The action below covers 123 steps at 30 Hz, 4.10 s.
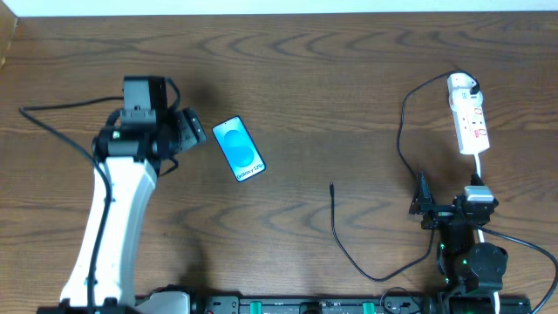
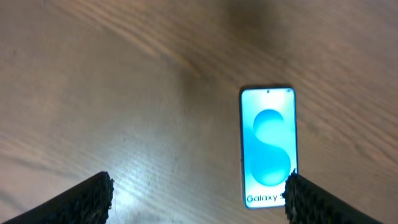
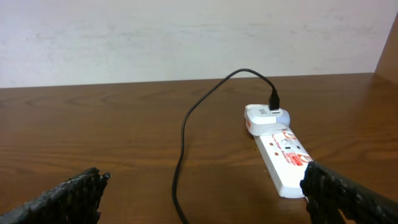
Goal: Plug charger to phone and switch on socket
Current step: 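Move the left gripper over the blue phone and lower toward it, then close the left gripper on the phone's long edges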
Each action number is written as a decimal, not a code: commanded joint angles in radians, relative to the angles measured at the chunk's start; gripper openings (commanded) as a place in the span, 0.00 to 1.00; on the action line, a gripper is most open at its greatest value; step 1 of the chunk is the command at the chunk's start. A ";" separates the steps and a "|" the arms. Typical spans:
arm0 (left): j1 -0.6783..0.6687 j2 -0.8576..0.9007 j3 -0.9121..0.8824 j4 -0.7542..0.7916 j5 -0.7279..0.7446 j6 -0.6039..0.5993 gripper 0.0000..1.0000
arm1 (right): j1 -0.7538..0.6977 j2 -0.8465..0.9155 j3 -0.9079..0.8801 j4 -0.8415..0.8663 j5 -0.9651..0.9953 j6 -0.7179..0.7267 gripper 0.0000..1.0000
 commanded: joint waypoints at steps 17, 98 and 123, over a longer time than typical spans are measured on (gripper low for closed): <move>-0.144 0.410 0.349 -0.148 0.027 -0.225 0.88 | 0.011 -0.005 -0.002 -0.005 0.005 0.010 0.99; -0.237 0.618 0.210 -0.001 0.048 -0.327 1.00 | 0.011 -0.005 -0.002 -0.005 0.005 0.010 0.99; -0.239 0.620 0.132 0.067 0.060 -0.332 1.00 | 0.011 -0.005 -0.002 -0.005 0.005 0.010 0.99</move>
